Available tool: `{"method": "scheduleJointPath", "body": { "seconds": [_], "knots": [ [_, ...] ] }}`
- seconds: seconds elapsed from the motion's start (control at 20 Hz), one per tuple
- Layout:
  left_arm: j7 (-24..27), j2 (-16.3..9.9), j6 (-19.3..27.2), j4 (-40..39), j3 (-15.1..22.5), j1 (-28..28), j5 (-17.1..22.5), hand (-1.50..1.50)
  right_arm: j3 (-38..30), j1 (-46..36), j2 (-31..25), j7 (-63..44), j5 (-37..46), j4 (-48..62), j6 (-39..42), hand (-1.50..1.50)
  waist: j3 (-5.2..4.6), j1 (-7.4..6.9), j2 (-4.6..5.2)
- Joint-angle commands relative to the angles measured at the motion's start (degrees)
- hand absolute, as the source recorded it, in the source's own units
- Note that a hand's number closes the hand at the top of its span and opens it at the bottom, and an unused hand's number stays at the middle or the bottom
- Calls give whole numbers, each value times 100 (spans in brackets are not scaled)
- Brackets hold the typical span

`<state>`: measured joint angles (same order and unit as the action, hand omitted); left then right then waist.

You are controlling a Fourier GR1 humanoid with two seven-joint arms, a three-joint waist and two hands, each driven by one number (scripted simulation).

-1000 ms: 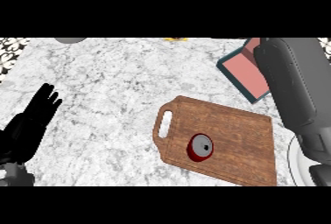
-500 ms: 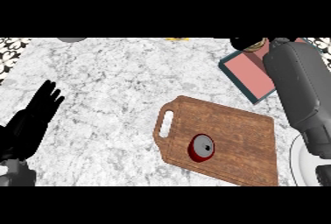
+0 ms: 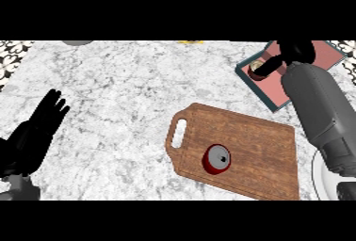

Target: Pick the cupcake from the cutting board and place it in the cardboard box

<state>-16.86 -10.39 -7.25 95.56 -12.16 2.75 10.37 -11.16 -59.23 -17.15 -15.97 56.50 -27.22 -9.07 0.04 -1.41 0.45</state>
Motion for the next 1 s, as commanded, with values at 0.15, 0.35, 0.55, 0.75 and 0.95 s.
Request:
{"method": "scheduleJointPath", "body": {
  "seconds": [0.15, 0.35, 0.55, 0.75, 0.95],
  "knots": [
    [-97, -104, -25, -103, -141, 133, 114, 0, -702, 252, 421, 731, -813, -539, -1277, -150, 6, 91, -33],
    [-96, -71, -58, -37, -136, -54, 137, 0, -1430, 77, -28, 937, -1572, -848, -1277, -150, 3, 95, -40],
    [147, -222, -175, -461, -355, 144, 221, 0, -1799, 450, -7, 1356, -2228, -1274, -1187, -150, -3, 189, -52],
    [133, 115, 7, 4, -32, -245, -5, 0, -1919, 923, -470, 1226, -2608, -1807, -531, -150, -4, 205, -85],
    [-46, -128, -57, -157, -261, 27, 165, 0, -2321, 1393, -704, 1566, -3246, -2074, -273, -150, -2, 185, -62]
  ]
}}
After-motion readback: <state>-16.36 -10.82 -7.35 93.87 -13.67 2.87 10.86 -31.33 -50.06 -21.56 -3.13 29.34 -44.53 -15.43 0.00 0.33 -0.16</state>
